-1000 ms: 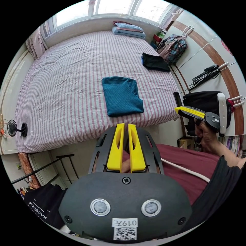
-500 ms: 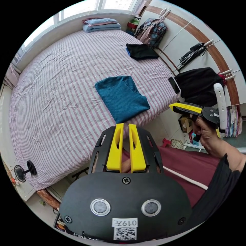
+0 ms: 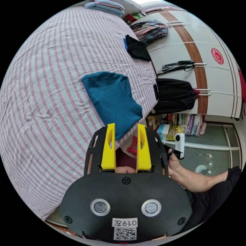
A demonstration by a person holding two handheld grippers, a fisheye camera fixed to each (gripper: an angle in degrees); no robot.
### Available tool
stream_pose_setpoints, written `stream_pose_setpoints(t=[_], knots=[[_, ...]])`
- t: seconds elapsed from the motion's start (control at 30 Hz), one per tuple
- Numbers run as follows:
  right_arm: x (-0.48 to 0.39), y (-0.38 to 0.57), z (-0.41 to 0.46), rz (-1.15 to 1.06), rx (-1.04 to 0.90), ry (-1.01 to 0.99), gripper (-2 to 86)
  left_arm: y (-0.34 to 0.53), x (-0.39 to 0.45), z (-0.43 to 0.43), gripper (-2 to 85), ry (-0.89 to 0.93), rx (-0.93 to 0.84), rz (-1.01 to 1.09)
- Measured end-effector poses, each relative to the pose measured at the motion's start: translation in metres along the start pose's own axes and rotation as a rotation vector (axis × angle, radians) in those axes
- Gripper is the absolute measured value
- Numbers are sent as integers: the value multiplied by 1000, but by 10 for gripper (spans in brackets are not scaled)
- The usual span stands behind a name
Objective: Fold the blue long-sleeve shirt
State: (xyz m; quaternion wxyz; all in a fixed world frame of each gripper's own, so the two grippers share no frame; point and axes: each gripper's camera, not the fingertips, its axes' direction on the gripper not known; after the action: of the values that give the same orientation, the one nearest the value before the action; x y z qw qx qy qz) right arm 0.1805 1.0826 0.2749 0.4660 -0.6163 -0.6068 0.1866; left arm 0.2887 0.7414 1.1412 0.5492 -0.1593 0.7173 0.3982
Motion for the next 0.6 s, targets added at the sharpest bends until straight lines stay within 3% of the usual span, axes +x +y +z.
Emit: stream_pose_setpoints(t=[0.17,0.33,0.6], knots=[[29,0,60,121,11,-101,127,-74,-79,-22,127,109,-57,-110],[71,9,110,354,127,-340,155,-115,-125,-41,136,210,-66,-167],[95,-3,163,441,247,-584,185,-167,-182,-79,166,405,-27,-267]])
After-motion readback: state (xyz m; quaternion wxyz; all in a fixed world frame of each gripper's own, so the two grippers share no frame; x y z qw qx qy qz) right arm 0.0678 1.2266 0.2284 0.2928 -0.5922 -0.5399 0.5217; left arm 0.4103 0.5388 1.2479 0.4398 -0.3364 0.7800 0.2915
